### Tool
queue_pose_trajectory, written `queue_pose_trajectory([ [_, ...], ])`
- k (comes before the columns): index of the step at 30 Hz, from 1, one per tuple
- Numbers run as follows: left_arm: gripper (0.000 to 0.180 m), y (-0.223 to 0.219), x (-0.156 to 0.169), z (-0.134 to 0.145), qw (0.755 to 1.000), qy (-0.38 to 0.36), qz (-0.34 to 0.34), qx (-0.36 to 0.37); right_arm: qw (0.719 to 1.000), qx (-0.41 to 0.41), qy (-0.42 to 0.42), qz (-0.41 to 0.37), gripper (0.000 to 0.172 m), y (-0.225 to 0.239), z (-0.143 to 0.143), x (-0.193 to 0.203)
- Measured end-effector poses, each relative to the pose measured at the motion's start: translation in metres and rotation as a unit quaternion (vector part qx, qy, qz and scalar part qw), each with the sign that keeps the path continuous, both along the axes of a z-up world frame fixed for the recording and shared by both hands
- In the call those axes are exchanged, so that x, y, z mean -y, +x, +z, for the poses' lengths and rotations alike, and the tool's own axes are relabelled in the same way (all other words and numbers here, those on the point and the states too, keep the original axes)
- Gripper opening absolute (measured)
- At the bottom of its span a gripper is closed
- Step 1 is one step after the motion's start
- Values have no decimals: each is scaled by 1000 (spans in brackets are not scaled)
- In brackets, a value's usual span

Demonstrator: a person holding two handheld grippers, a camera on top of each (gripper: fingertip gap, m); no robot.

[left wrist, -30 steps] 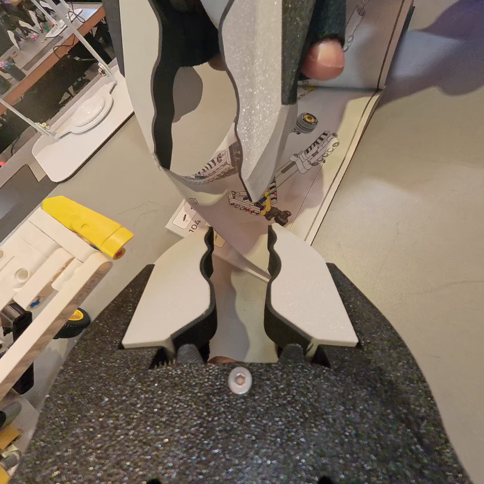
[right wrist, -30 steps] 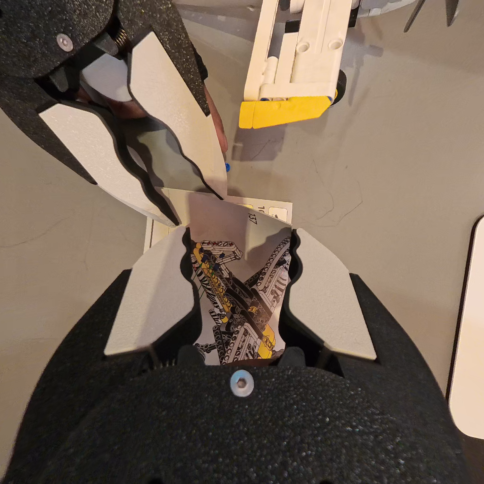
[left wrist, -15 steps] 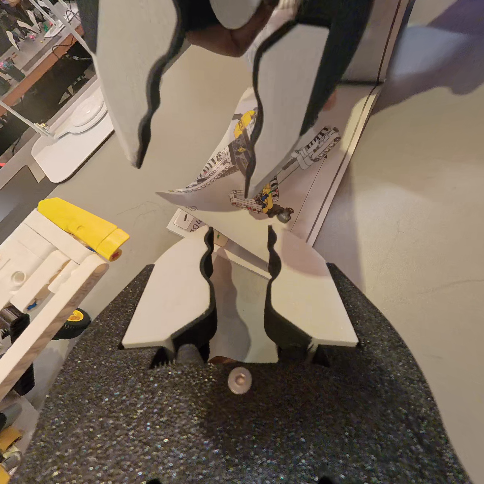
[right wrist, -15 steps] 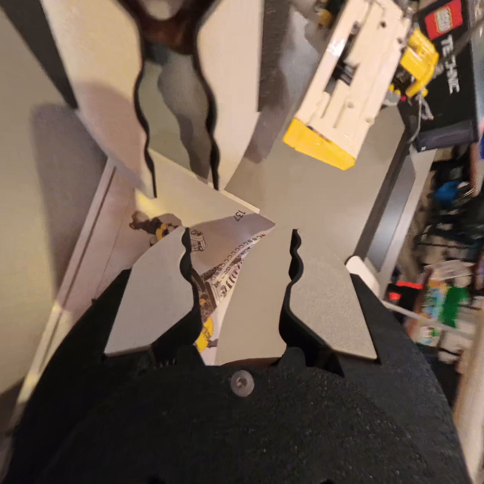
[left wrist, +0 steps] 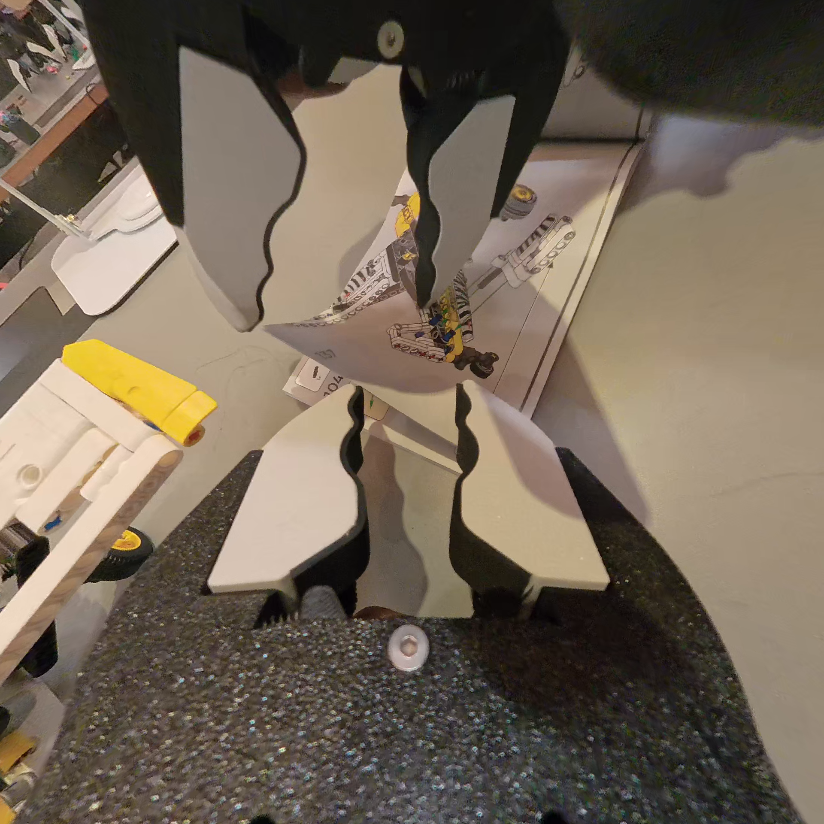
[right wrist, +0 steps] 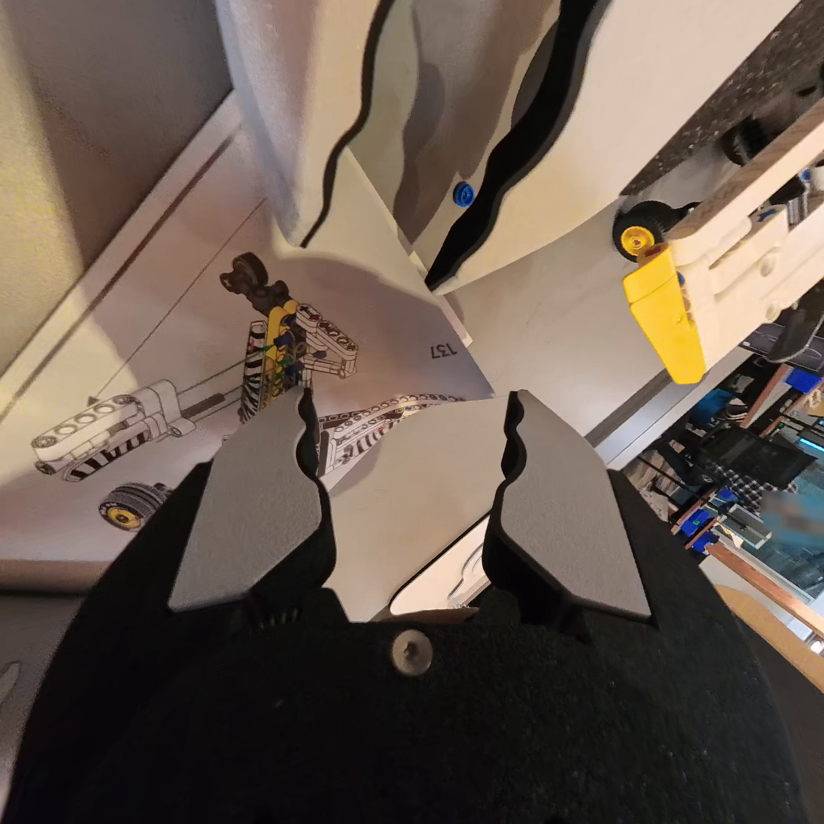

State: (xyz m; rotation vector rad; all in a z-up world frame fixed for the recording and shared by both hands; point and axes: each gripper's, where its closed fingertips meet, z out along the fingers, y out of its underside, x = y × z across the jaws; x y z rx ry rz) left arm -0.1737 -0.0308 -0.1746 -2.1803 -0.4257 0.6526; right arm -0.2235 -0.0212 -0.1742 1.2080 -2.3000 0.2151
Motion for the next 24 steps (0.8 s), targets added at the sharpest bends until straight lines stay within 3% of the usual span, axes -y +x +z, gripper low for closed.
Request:
queue_pose_trajectory([
  [8, 40, 0, 1, 0, 1000, 0, -1, -2, 999, -8, 44, -4, 81, -5, -2, -7],
  [24, 40, 0, 1, -2, 1000, -7, -2, 0, 1000, -8, 15, -20, 78, -3, -1, -14],
])
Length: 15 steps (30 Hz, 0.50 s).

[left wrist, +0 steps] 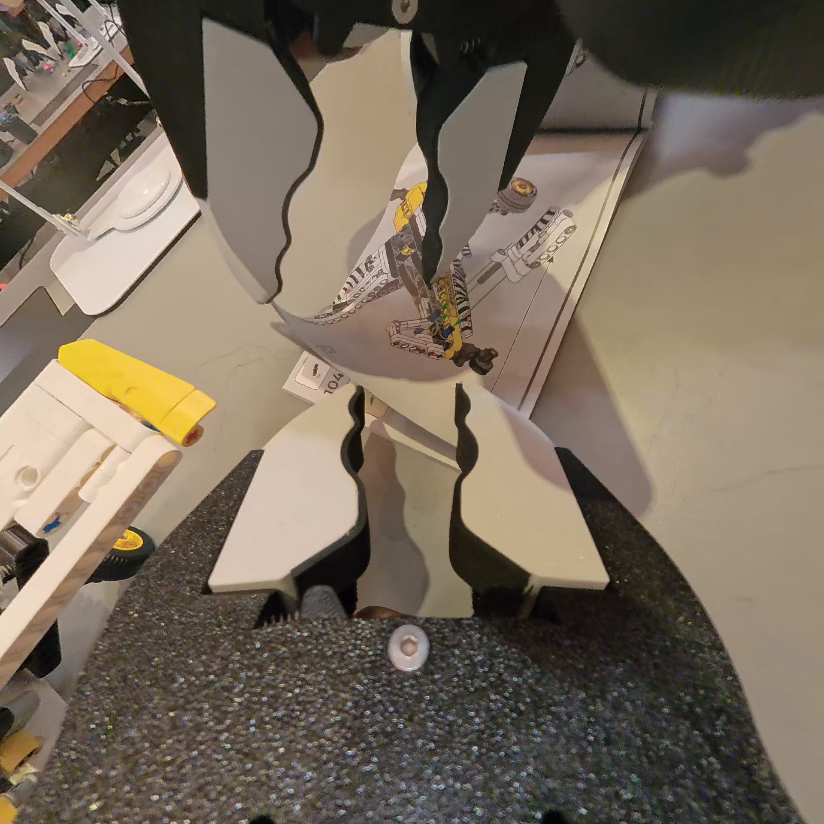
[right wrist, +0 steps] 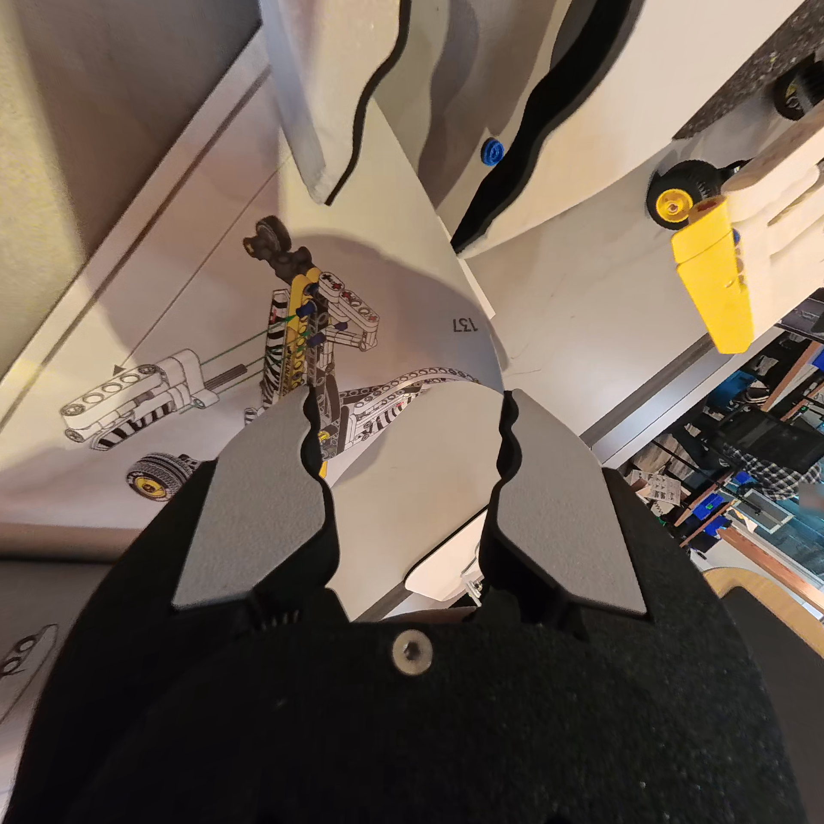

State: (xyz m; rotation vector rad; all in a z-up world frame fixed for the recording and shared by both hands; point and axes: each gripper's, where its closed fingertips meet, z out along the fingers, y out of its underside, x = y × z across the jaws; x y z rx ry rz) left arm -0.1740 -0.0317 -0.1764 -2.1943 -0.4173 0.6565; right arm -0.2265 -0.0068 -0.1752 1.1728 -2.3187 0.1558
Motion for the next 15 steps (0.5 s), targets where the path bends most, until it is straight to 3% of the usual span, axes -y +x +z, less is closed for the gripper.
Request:
queue_pose_trajectory([
  [15, 40, 0, 0, 0, 1000, 1, 0, 1, 1000, -5, -13, 2, 78, 1, 2, 0],
])
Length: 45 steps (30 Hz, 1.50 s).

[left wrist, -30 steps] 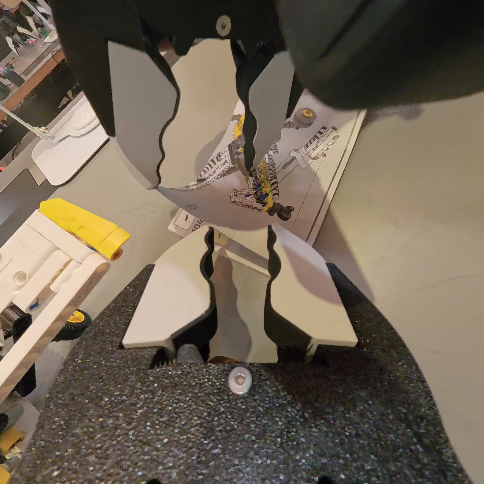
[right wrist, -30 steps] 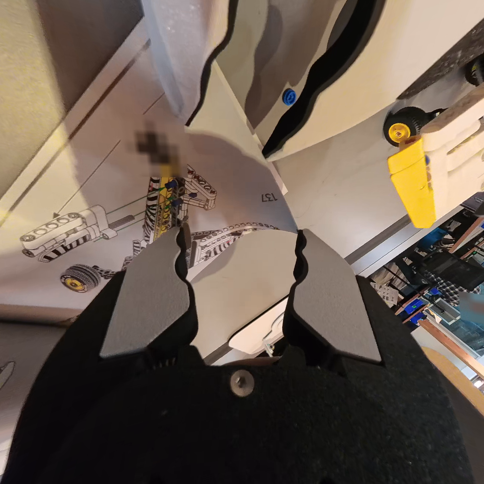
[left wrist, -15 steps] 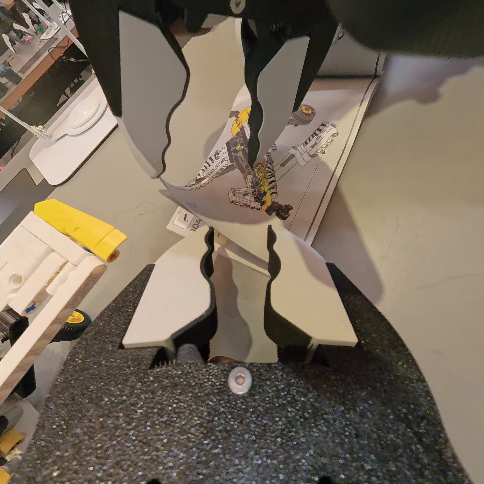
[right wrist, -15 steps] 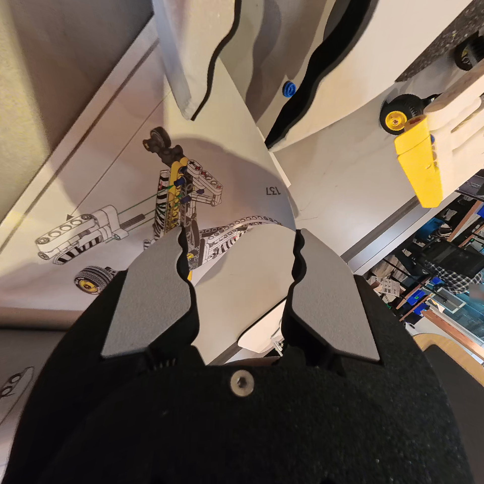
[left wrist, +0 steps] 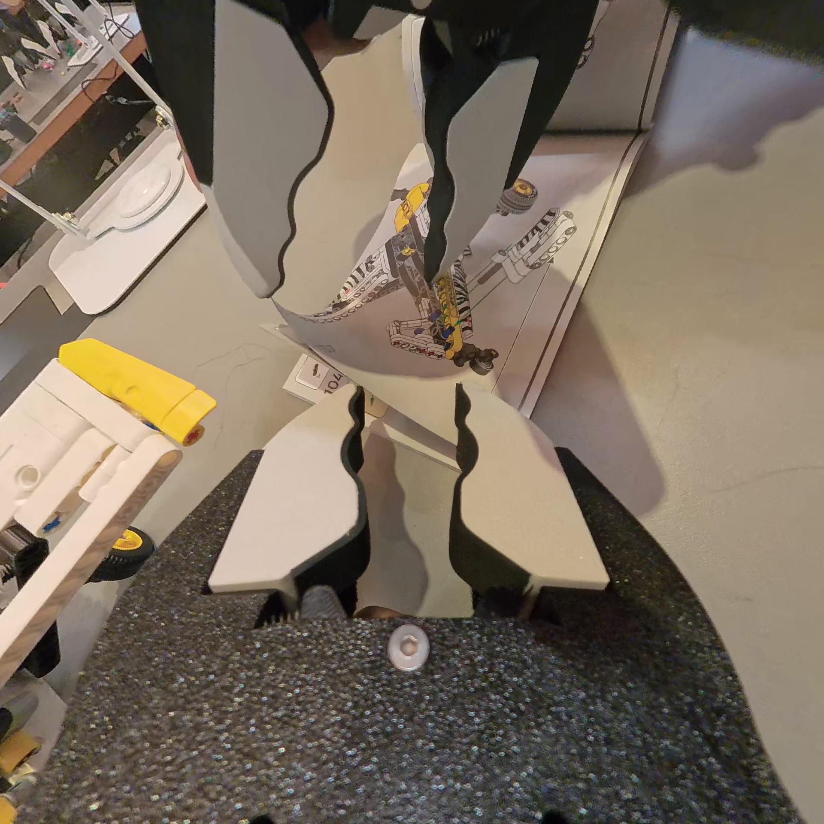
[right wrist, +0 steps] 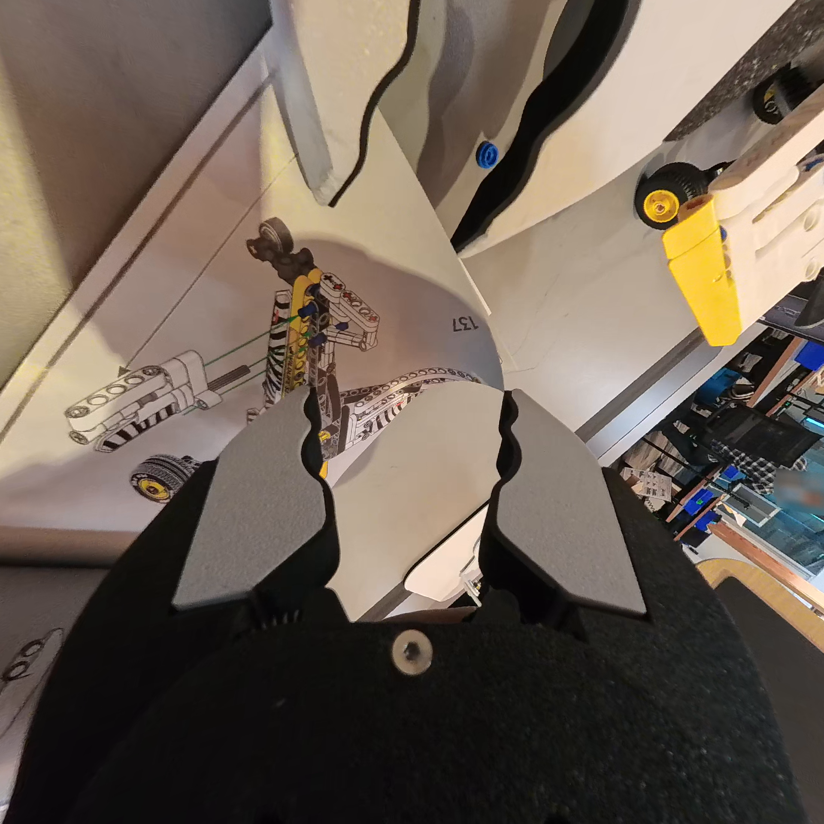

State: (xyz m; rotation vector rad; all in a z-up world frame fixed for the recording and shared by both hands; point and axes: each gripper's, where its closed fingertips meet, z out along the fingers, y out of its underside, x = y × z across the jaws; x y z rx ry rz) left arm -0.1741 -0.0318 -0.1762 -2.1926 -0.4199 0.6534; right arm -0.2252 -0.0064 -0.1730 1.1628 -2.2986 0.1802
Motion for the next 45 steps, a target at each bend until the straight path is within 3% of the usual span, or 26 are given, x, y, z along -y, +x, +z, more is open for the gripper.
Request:
queue_pose_trajectory([
  [23, 39, 0, 0, 0, 1000, 1, 1, 0, 999, 22, -36, 8, 80, 2, 4, 11],
  [45, 39, -1, 1, 1, 1000, 3, 1, -3, 999, 51, 0, 8, 76, -1, -4, 11],
])
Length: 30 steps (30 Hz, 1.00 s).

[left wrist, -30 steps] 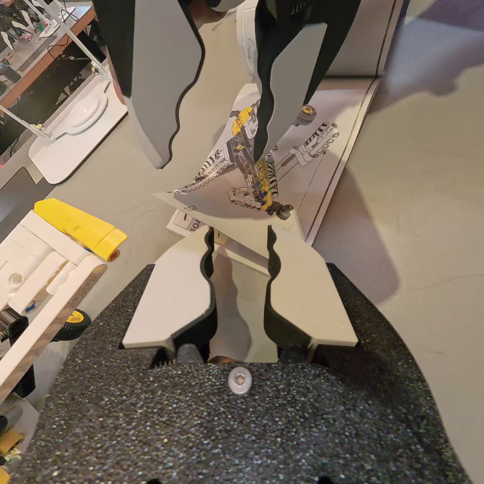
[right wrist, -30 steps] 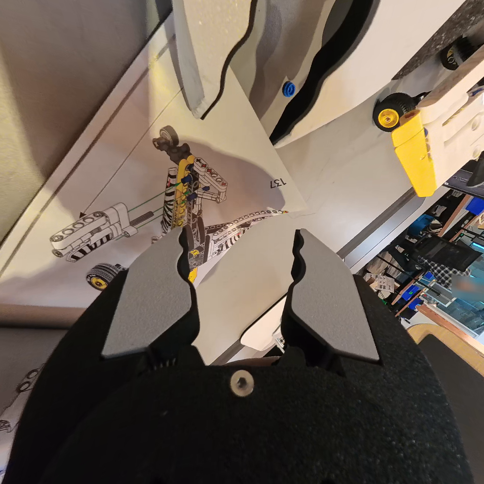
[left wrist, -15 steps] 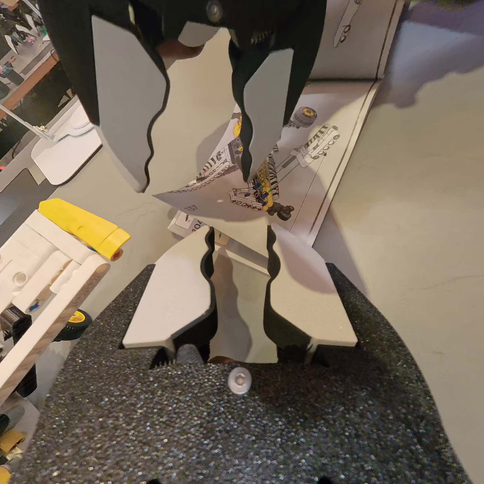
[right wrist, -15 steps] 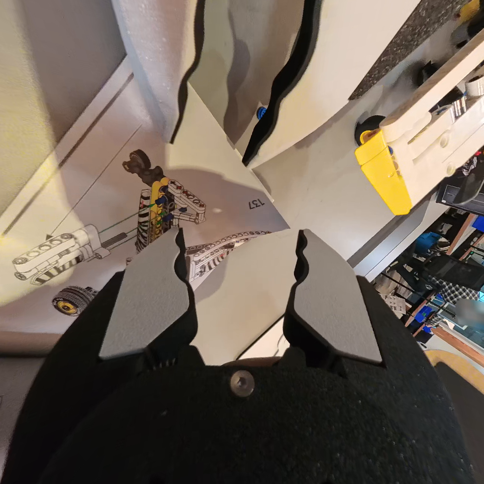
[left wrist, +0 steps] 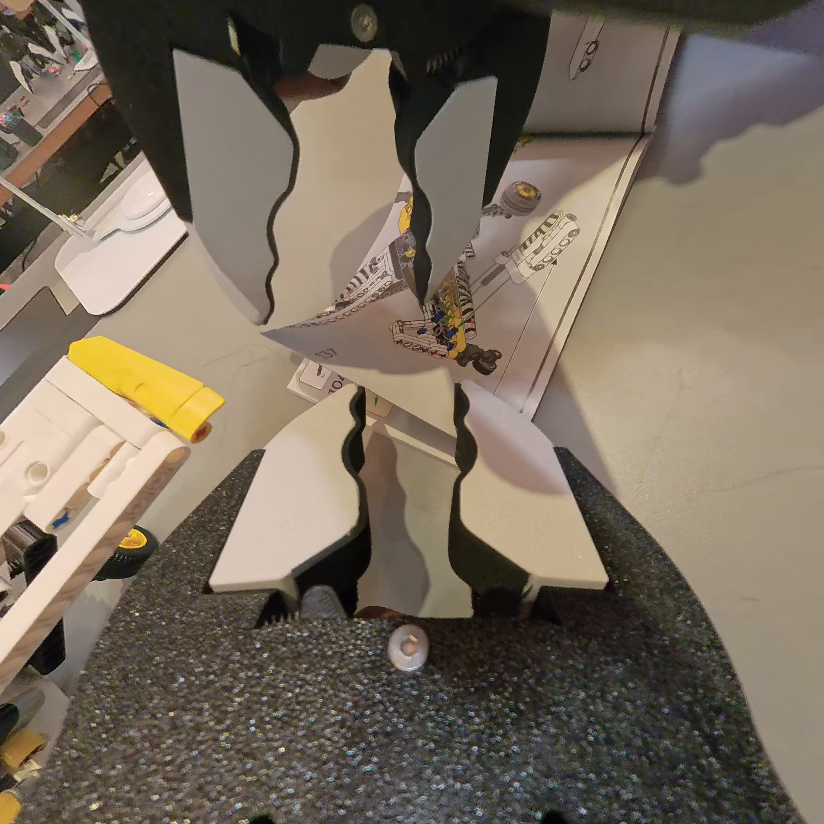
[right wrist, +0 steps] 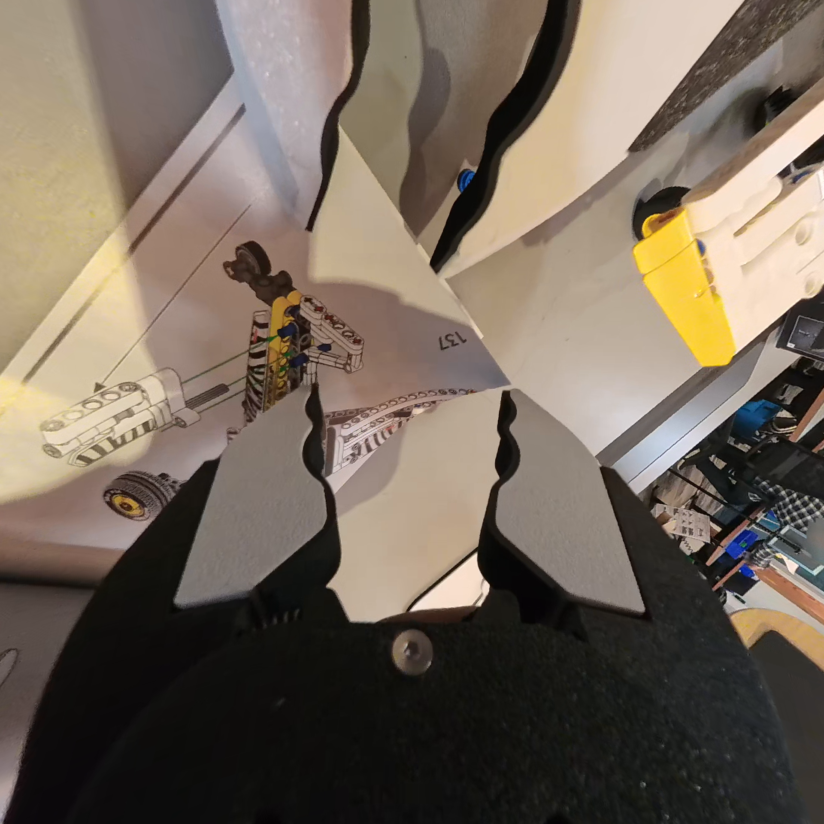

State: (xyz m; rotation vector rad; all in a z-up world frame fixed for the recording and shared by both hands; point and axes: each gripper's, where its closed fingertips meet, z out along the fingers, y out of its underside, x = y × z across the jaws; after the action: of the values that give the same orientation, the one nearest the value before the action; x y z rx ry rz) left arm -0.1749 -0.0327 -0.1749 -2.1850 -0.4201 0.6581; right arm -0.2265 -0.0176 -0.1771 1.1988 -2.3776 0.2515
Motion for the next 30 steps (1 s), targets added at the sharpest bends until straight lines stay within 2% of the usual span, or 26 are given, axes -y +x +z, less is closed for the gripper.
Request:
queue_pose_trajectory([
  [5, 39, 0, 0, 0, 1000, 0, 0, 1, 999, 37, -14, -37, 76, 5, 6, -6],
  [9, 39, 0, 0, 0, 1000, 2, 0, 1, 980, 130, -63, -136, 74, 9, 13, -10],
  [12, 39, 1, 0, 0, 1000, -2, -1, -4, 946, 223, -87, -220, 79, 8, 6, -13],
  [14, 38, 1, 0, 0, 1000, -3, 0, -5, 913, 298, -109, -256, 82, 11, 4, -9],
  [17, 38, 0, 0, 0, 1000, -2, 1, -4, 856, 411, -139, -282, 83, 18, 11, 5],
  [19, 38, 0, 0, 0, 1000, -1, 1, -3, 832, 446, -153, -291, 83, 16, 13, 11],
  [21, 38, 0, 0, 0, 1000, 0, 1, -3, 827, 453, -153, -296, 84, 15, 11, 13],
  [30, 38, 0, 0, 1, 1000, 2, -1, -3, 847, 424, -138, -290, 88, 24, 6, 13],
])
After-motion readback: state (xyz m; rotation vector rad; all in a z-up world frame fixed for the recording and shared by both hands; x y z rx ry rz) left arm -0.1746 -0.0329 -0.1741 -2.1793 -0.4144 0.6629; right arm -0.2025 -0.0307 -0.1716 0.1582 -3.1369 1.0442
